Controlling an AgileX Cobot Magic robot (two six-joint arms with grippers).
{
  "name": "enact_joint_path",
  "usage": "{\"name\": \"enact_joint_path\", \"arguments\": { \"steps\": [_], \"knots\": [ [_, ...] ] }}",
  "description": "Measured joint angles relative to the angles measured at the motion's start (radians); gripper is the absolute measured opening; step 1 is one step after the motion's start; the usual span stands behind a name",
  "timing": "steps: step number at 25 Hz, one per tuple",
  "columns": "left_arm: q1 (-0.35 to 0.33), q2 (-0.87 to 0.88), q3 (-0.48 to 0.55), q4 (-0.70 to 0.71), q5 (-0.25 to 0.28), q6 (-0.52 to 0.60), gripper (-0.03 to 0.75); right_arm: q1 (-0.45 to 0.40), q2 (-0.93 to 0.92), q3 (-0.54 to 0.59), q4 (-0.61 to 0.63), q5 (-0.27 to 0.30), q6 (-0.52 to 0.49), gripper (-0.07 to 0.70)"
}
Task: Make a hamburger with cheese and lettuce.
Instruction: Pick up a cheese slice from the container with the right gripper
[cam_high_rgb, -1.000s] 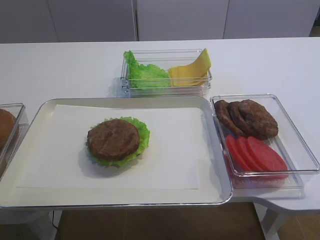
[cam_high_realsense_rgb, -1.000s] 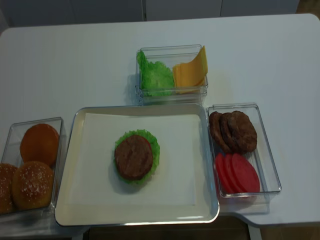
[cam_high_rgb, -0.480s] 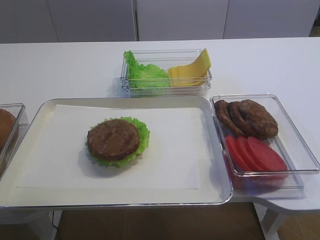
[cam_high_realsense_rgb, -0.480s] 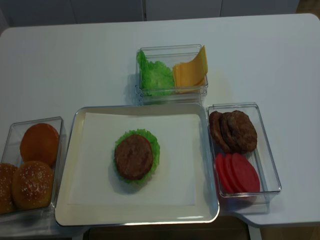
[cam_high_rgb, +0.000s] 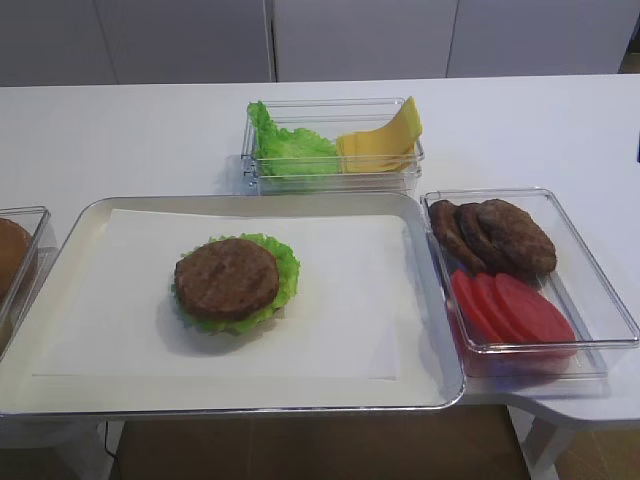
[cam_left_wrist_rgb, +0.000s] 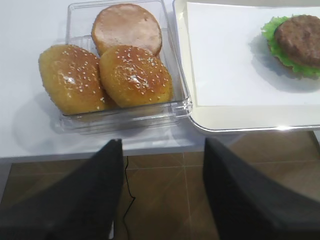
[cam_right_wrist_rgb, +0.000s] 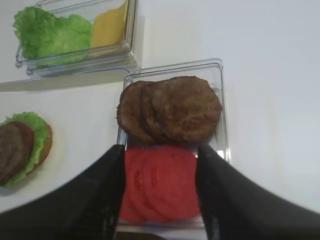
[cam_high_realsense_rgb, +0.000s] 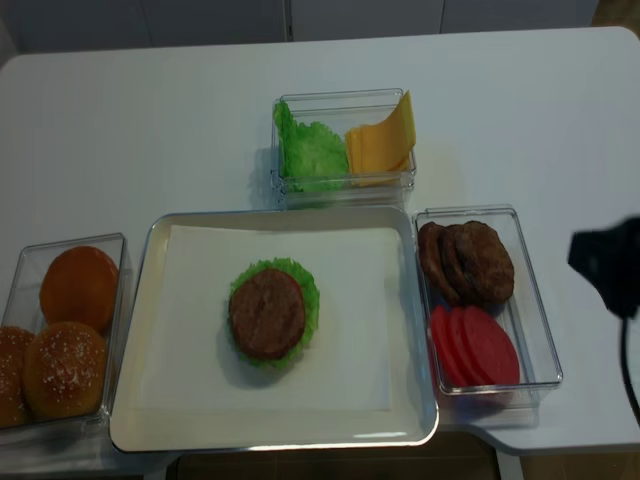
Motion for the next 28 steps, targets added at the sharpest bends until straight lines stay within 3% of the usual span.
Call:
{"name": "enact_joint_path", "arguments": {
  "steps": [12,23,28],
  "knots": [
    [0.000,0.000,0.000,0.000,0.000,0.000,0.382,0.000,0.635,-0.428,0.262,-0.029,-0.300,0.334],
    [0.000,0.000,0.000,0.000,0.000,0.000,0.382,0.000,1.074,-0.816,0.343,-0.041,-0.350,0.302],
    [0.000,0.000,0.000,0.000,0.000,0.000,0.382,0.000,1.207,-0.934,0.351,-0.033,-0.352,0.300]
  ]
}}
